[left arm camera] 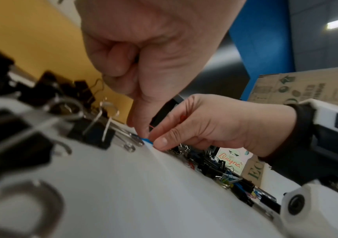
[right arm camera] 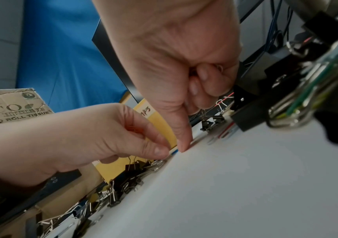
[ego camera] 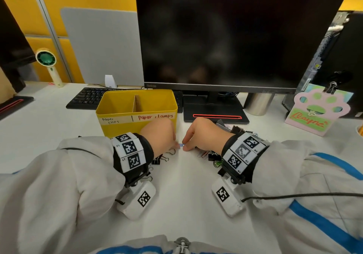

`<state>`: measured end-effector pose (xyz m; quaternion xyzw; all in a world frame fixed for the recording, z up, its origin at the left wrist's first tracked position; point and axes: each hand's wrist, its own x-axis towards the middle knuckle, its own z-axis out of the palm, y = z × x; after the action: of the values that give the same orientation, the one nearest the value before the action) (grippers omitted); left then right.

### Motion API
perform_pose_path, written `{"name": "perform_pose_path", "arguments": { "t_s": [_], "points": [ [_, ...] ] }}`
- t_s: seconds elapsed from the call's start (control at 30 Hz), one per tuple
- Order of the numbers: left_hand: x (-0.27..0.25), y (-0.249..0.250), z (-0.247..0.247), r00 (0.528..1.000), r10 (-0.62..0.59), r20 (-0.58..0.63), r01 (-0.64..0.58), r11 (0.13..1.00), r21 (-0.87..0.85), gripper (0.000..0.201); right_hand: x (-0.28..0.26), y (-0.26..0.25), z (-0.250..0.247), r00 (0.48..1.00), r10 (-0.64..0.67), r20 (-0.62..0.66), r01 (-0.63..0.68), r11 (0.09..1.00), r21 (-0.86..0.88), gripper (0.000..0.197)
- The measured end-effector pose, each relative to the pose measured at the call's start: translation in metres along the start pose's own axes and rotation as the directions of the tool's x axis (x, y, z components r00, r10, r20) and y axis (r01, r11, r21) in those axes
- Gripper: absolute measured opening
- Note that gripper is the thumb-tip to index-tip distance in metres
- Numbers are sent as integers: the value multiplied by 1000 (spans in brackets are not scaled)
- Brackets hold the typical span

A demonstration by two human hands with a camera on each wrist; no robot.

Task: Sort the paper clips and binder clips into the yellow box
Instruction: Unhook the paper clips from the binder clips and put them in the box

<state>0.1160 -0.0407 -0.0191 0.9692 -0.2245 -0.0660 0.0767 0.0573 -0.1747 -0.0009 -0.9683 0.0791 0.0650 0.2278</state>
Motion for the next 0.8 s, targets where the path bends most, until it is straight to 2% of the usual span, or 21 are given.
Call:
{"name": "perform_pose_path", "arguments": {
  "t_s": [0.1,0.23,0.33,0.47,0.57,0.7,0.8],
  "points": [
    [2,-2,0,1000,11,-25,-10,999,43,20,1,-1,1,1000,-14,0,14,1000,11,19],
    [3,3,2,999,13,30,-14,999,52,28,4,-5,5,999,-51,-6,51,998,-27,15],
    [2,6,3,1000,7,23,-7,1000,-3,25,3,-9,9,998,-67,-5,66,989,-130,15],
    [-2,3,0,998,-34,61,44,983,-177,29,-1,-12,12,995,-94,-39,83,973,-216,15],
    [-4,1,-2,999,-2,50,14,970,-242,29,-2,-8,11,999,-43,-21,40,991,-124,15],
    [-7,1,-1,998,-40,39,48,972,-230,24,-5,-3,5,999,36,-27,-35,998,52,15],
    [-7,2,-2,998,-40,46,50,965,-256,24,-8,1,-1,980,196,16,-197,977,80,16]
  ]
}}
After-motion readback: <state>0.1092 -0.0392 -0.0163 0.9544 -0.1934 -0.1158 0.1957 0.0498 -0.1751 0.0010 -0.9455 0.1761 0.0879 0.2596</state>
